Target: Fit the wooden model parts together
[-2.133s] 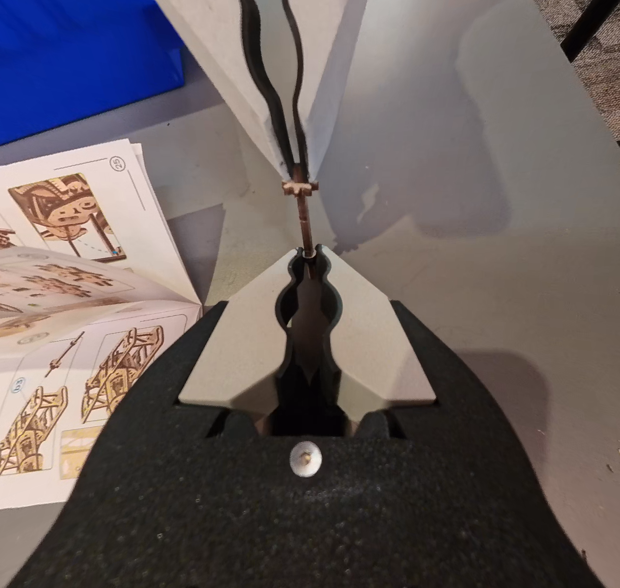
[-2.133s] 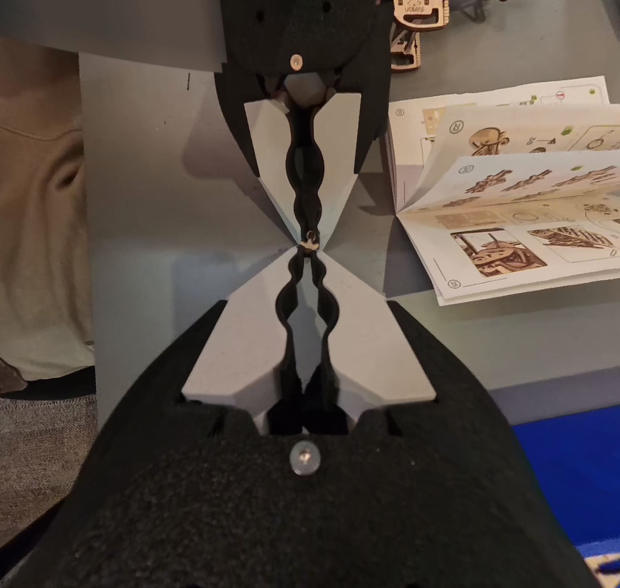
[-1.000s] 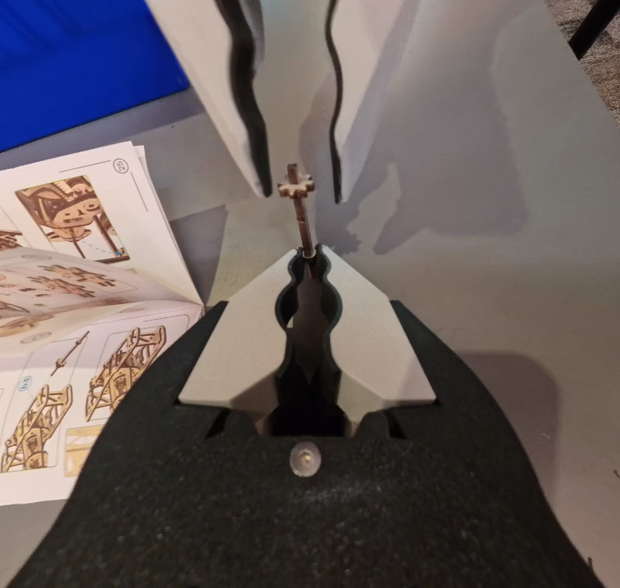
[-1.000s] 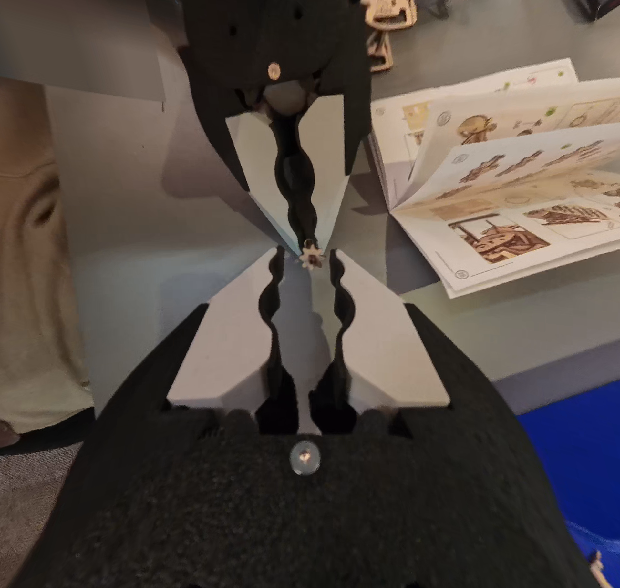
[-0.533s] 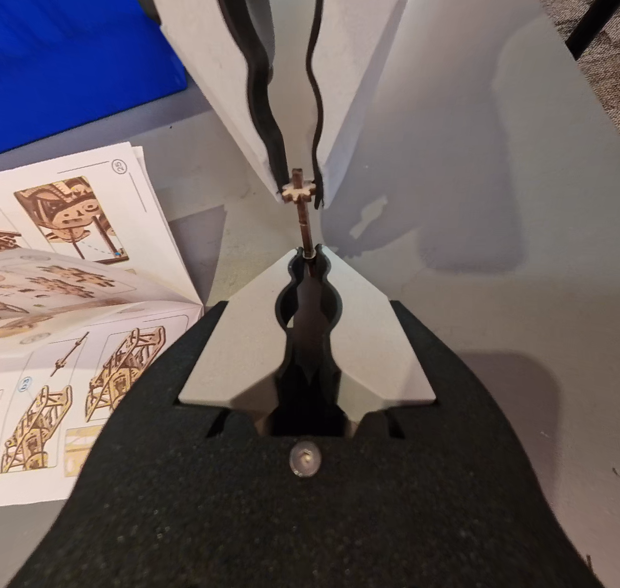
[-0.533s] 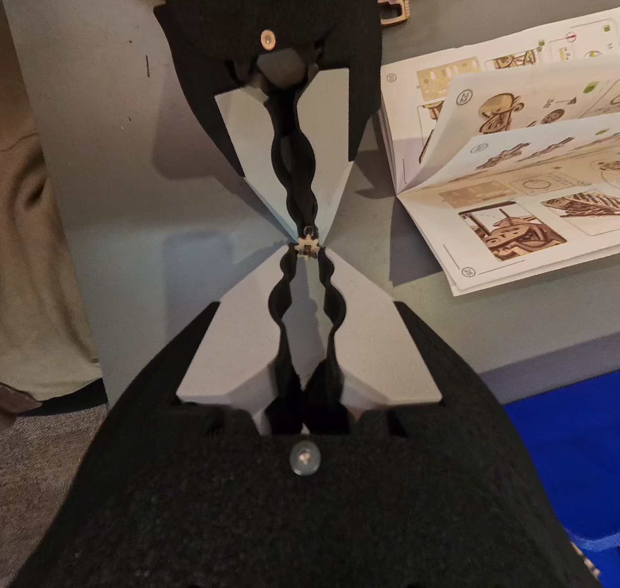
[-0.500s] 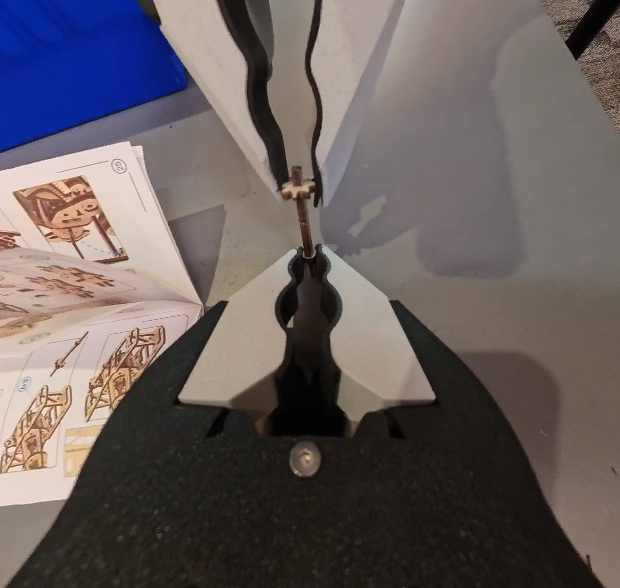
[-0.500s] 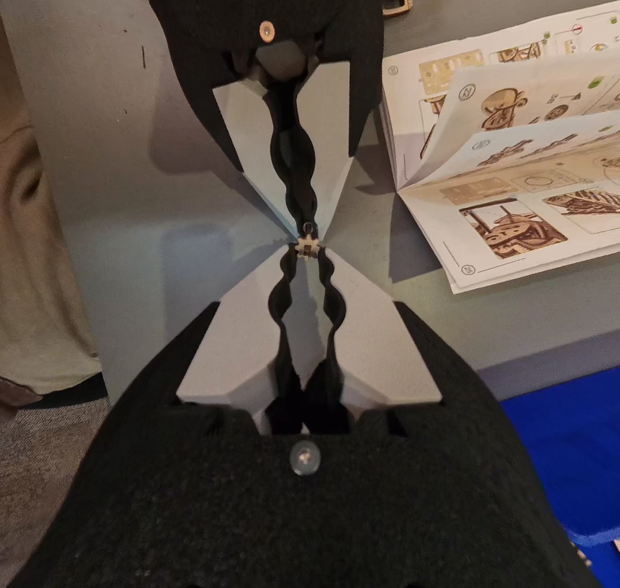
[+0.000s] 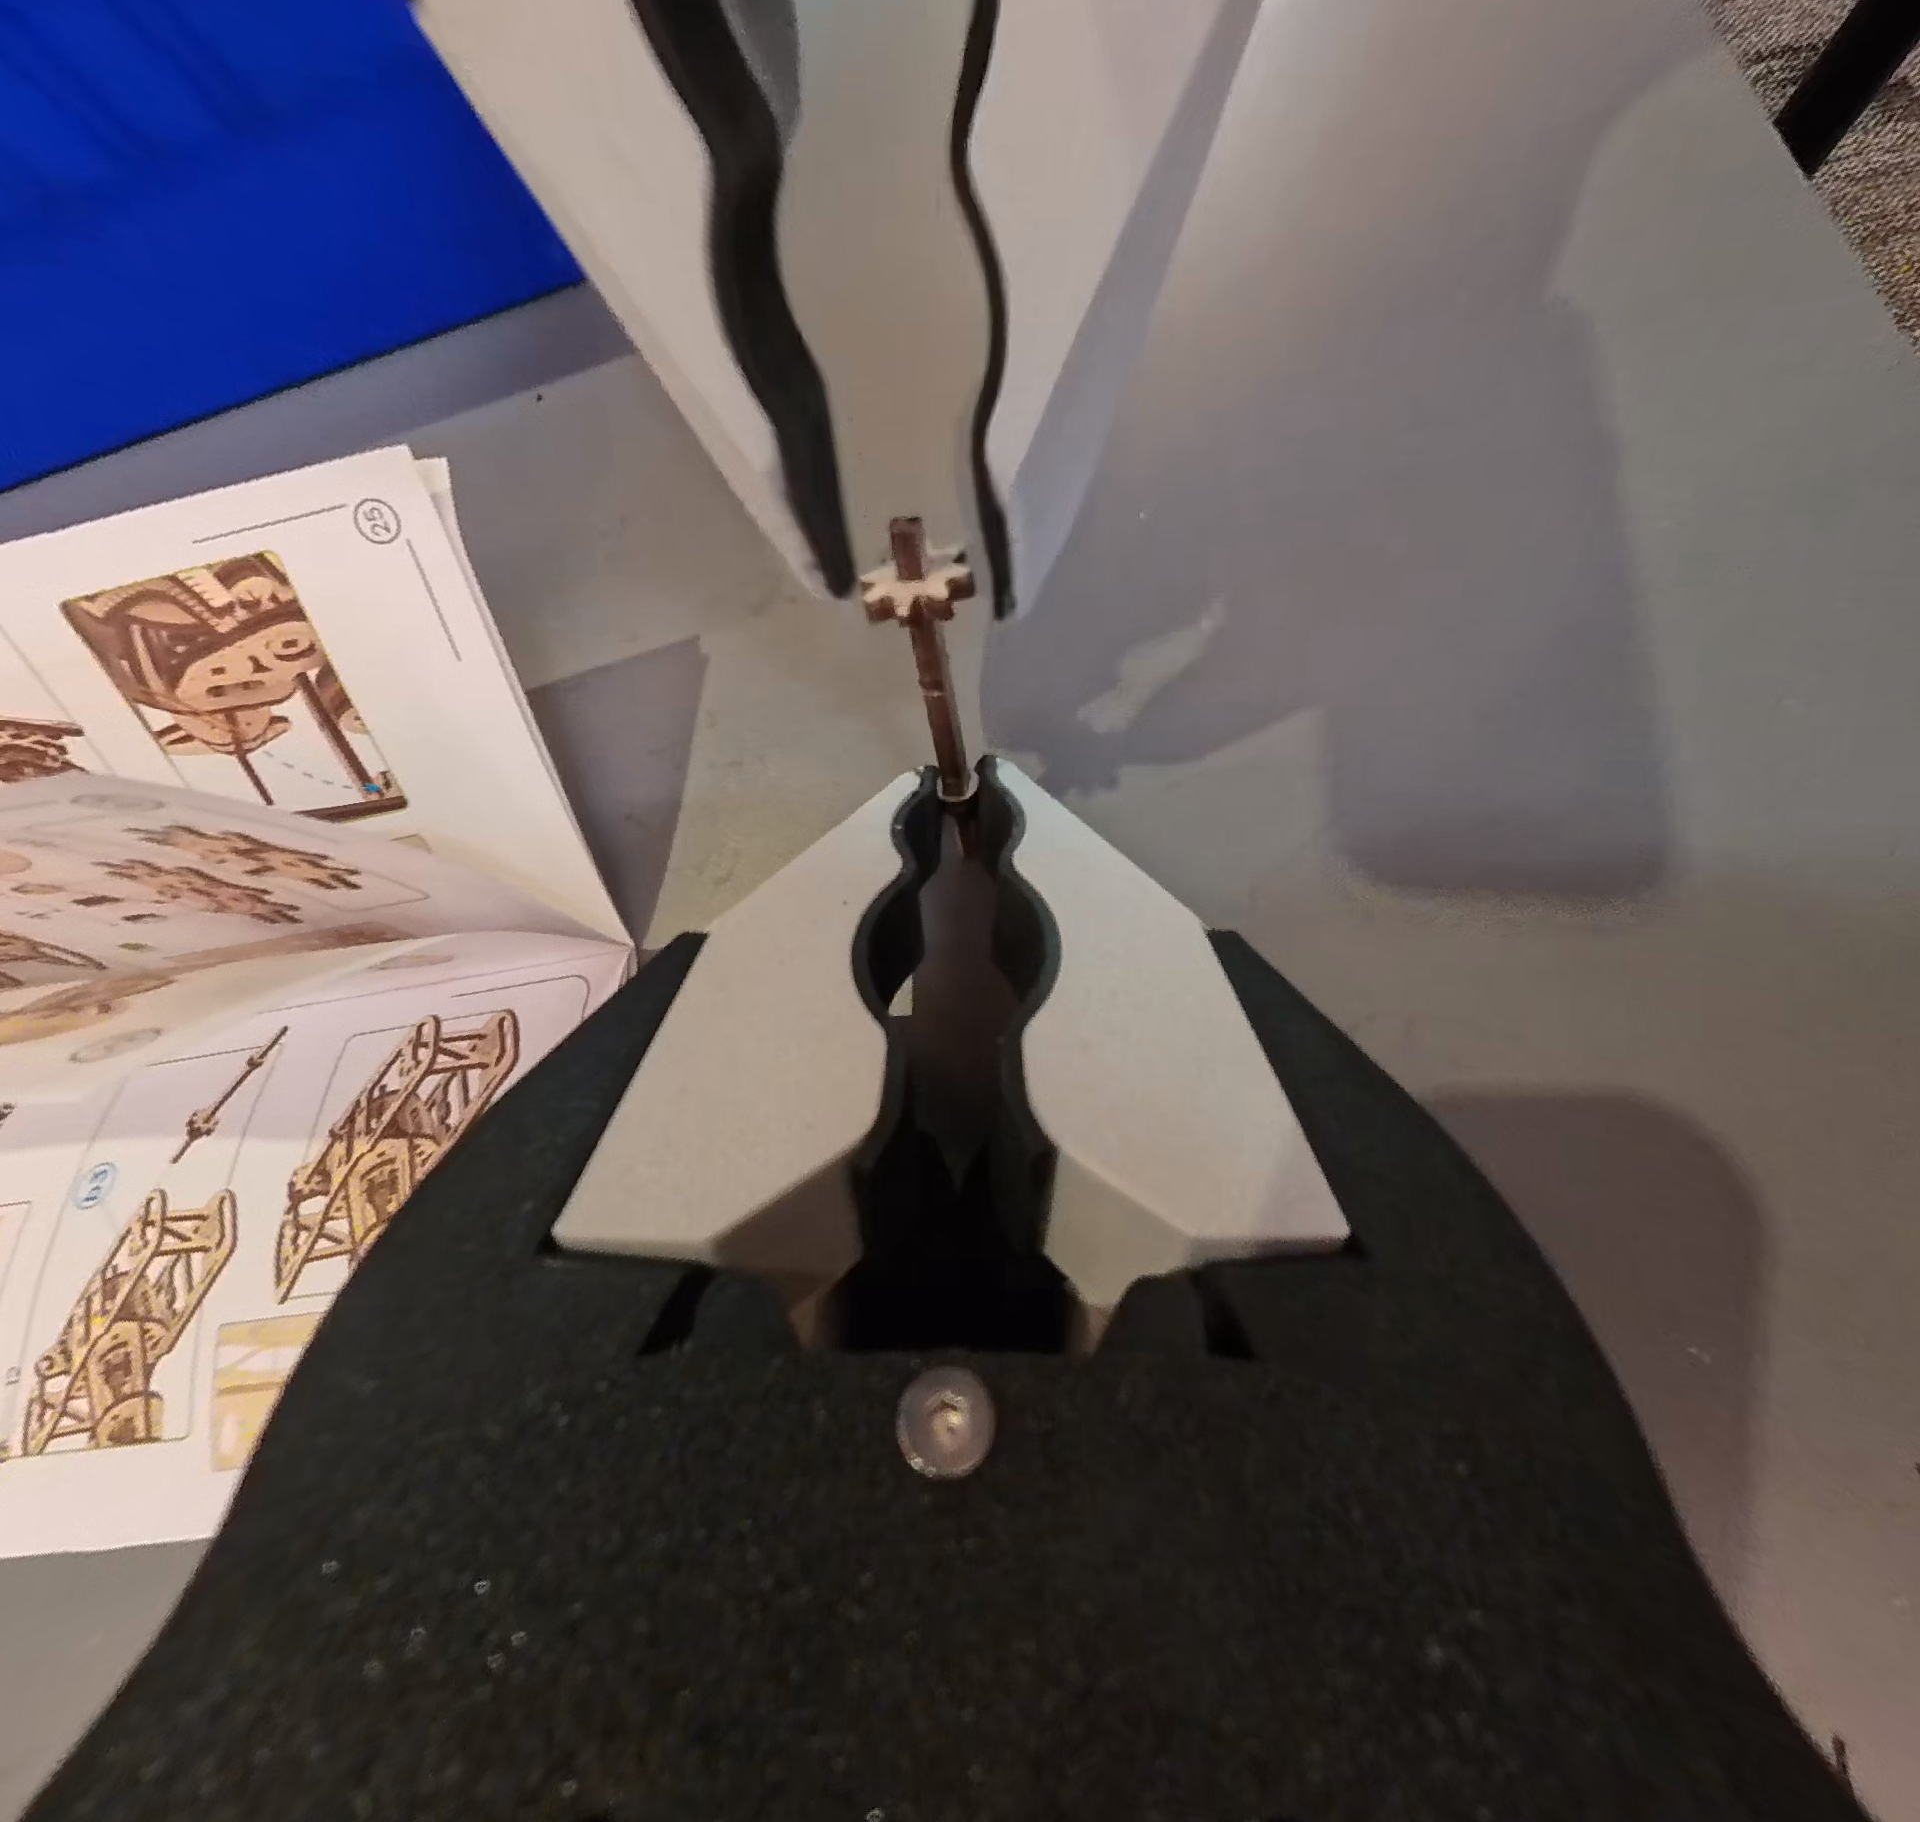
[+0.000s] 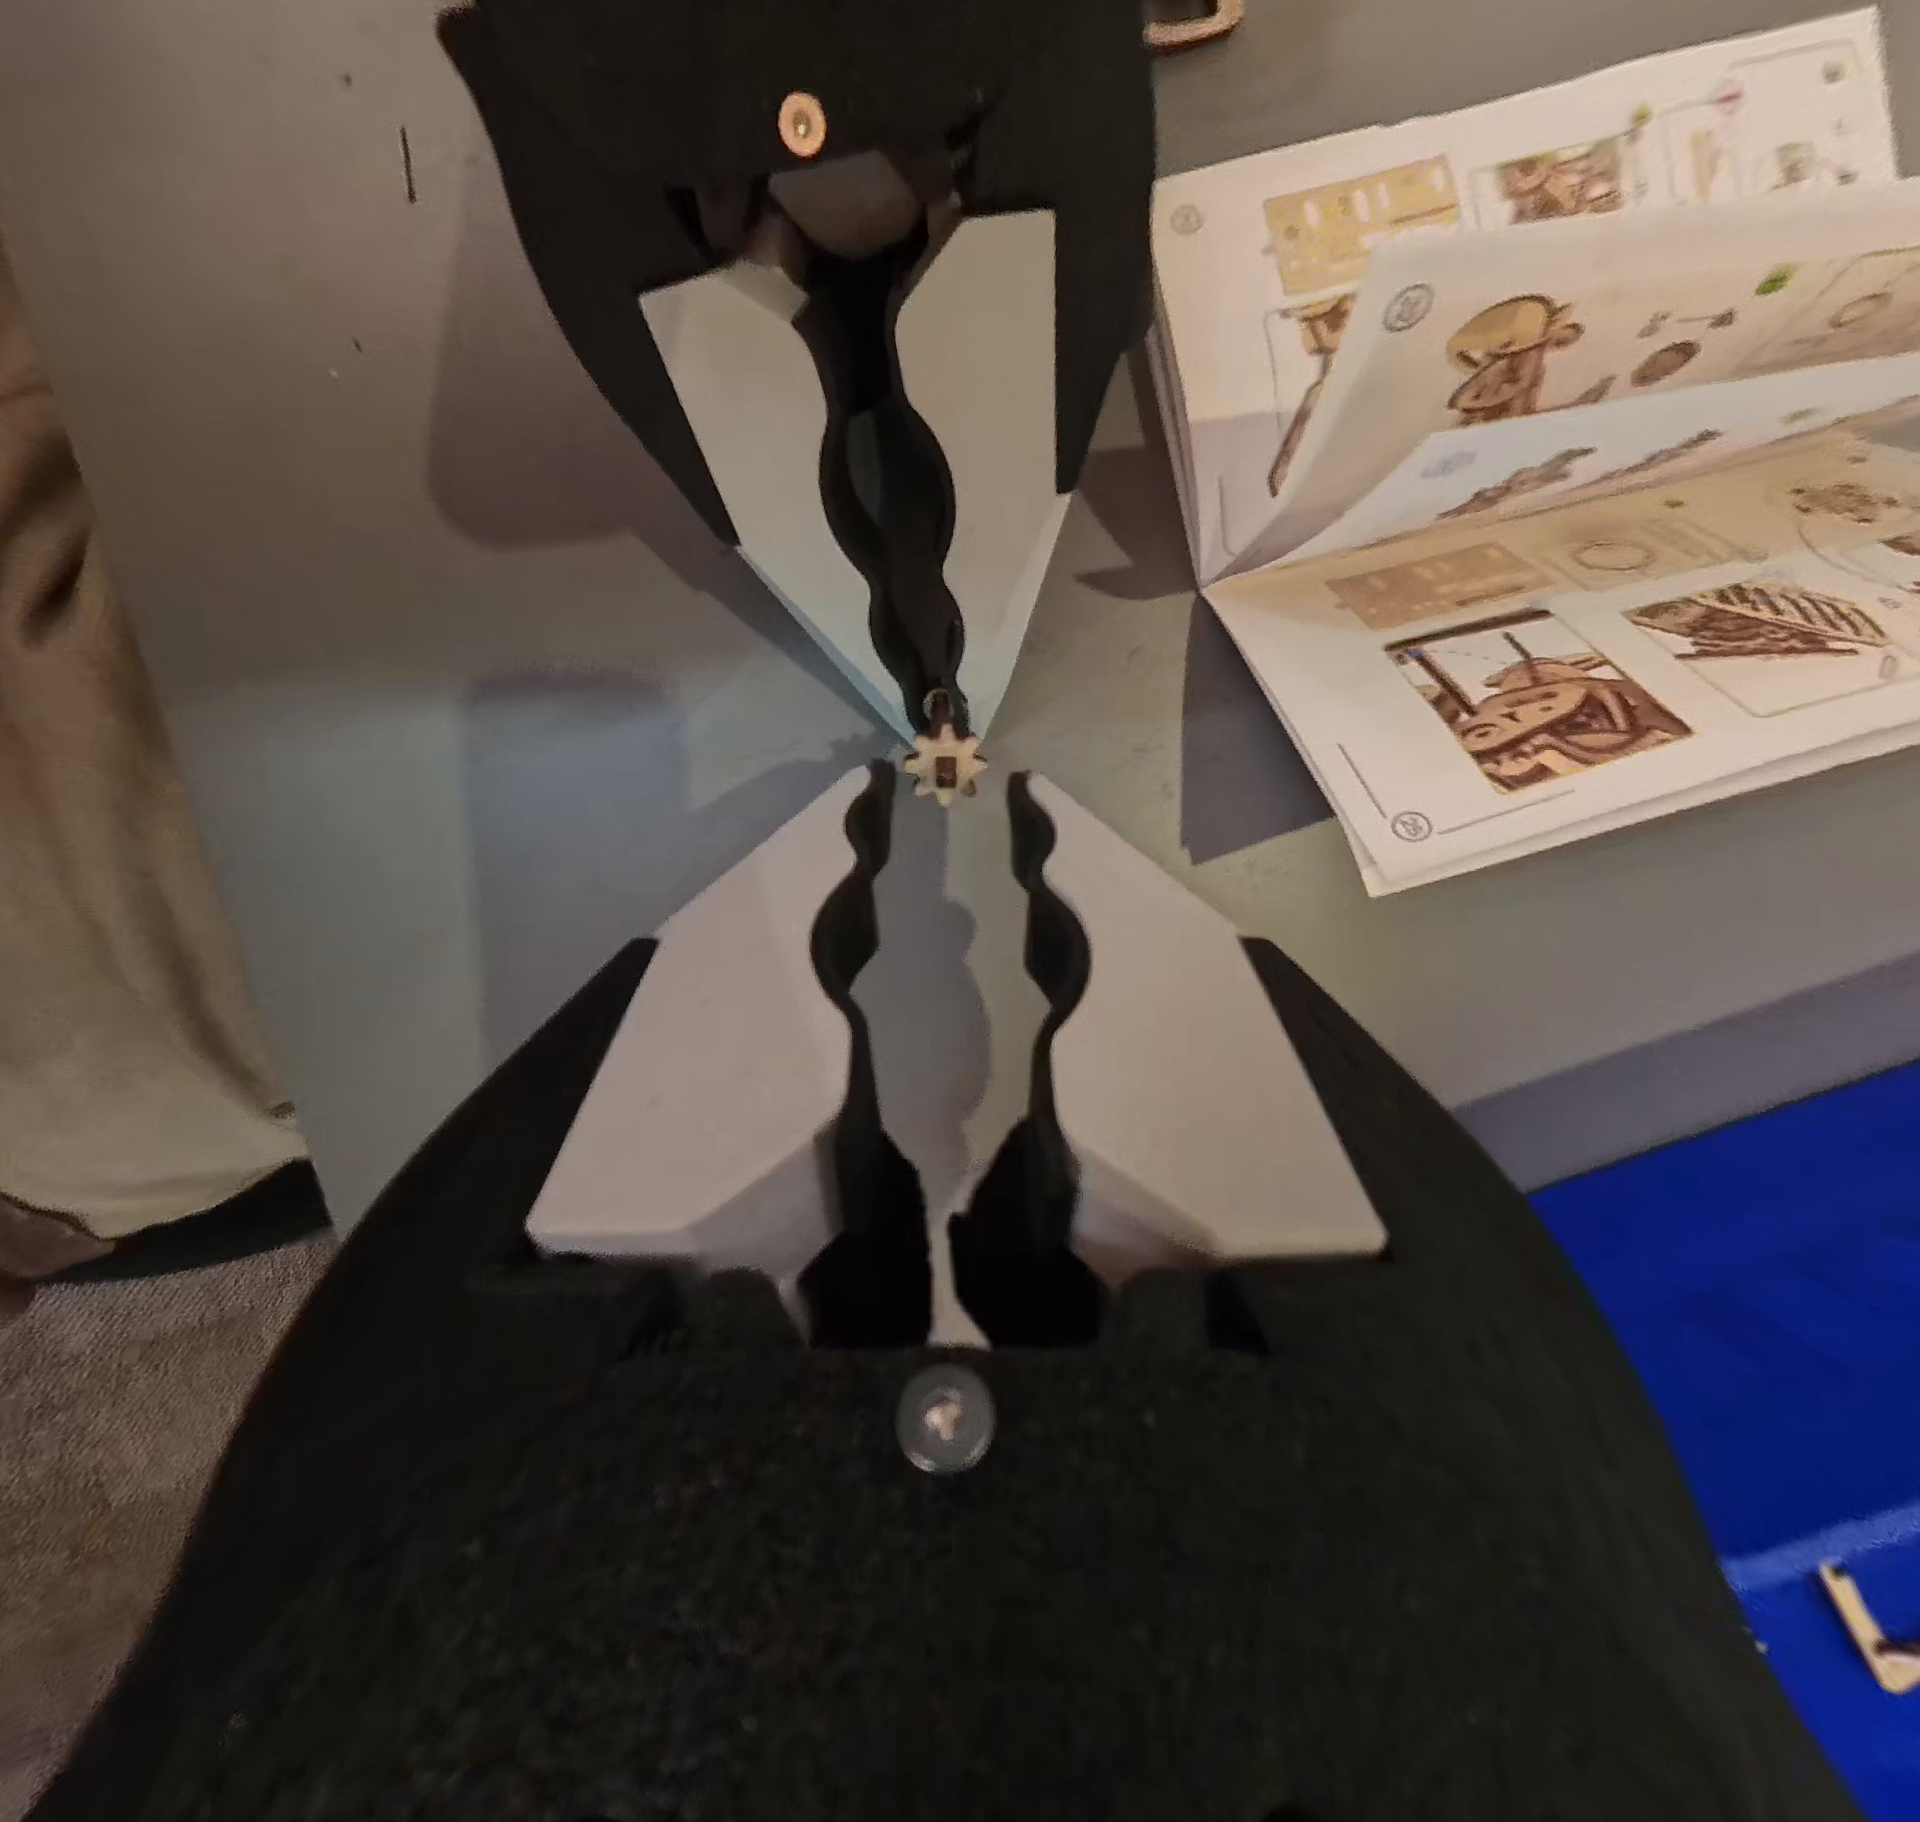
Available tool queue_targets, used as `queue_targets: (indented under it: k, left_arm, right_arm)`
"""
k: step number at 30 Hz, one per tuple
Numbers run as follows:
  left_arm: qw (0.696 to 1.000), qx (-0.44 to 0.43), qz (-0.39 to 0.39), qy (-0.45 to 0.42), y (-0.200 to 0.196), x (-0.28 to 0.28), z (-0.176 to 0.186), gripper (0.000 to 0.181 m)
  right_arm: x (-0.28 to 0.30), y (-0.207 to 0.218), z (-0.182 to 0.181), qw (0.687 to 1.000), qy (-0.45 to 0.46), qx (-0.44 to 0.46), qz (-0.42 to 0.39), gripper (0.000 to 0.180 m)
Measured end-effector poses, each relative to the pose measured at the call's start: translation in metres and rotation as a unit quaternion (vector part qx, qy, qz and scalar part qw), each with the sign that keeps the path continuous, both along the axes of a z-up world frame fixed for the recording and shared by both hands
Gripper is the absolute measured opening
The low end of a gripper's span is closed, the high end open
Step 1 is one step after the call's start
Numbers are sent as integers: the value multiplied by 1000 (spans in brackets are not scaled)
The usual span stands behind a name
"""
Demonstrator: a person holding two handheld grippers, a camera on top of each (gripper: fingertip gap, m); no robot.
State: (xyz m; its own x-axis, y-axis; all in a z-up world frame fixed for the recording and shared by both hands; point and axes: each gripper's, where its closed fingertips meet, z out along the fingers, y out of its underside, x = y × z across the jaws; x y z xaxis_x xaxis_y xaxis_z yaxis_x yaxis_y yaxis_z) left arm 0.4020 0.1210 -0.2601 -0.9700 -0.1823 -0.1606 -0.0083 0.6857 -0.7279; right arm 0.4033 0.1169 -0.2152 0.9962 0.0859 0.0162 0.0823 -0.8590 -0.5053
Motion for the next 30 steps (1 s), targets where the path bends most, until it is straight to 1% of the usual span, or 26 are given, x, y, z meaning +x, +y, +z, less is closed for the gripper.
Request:
queue_targets:
  k: [2, 5, 8, 10, 12, 14, 16, 17, 20, 22, 24, 25, 26, 27, 28, 30]
  left_arm:
    - [1000, 0, 0, 1, 0, 0, 0, 4]
    - [1000, -1, -1, 2, 0, 0, 0, 4]
    - [1000, -1, -1, 5, 0, 0, 0, 4]
    - [1000, -1, -1, 3, 0, -1, 0, 4]
    - [1000, 0, -1, -1, 0, 0, 0, 4]
    - [1000, 2, -2, -14, 0, -1, 0, 4]
    - [1000, 4, -2, -31, 0, -1, 1, 4]
    - [999, -3, 1, -50, 0, 0, 4, 4]
    - [989, -70, -14, -129, -1, -6, 29, 4]
    - [981, -103, -21, -160, 0, -11, 41, 4]
    - [976, -132, -23, -170, -1, -12, 51, 4]
    - [976, -142, -23, -166, -1, -12, 54, 4]
    - [975, -150, -23, -160, -1, -12, 56, 4]
    - [974, -161, -23, -160, 0, -12, 60, 4]
    - [970, -175, -23, -165, 0, -13, 64, 4]
    - [967, -188, -24, -168, 1, -13, 69, 4]
  right_arm:
    - [0, -1, 10, 999, 18, 31, -21, 24]
    - [3, -5, 19, 996, 17, 66, -56, 22]
    - [1, -2, 22, 990, 30, 110, -88, 15]
    - [-2, 0, 19, 986, 46, 127, -102, 15]
    - [-1, -2, 14, 984, 35, 133, -114, 16]
    - [2, -5, 18, 977, 29, 166, -128, 16]
    - [6, -8, 28, 959, 46, 230, -159, 18]
    - [6, -11, 35, 944, 67, 269, -177, 20]
    - [0, -22, 50, 884, 124, 379, -244, 23]
    - [-14, -27, 46, 860, 121, 418, -267, 22]
    - [-33, -26, 38, 847, 117, 444, -270, 22]
    - [-38, -25, 40, 836, 134, 455, -276, 23]
    - [-42, -24, 49, 828, 139, 478, -257, 26]
    - [-40, -25, 54, 820, 144, 492, -256, 27]
    - [-37, -26, 54, 813, 156, 497, -259, 25]
    - [-34, -27, 53, 799, 198, 505, -259, 29]
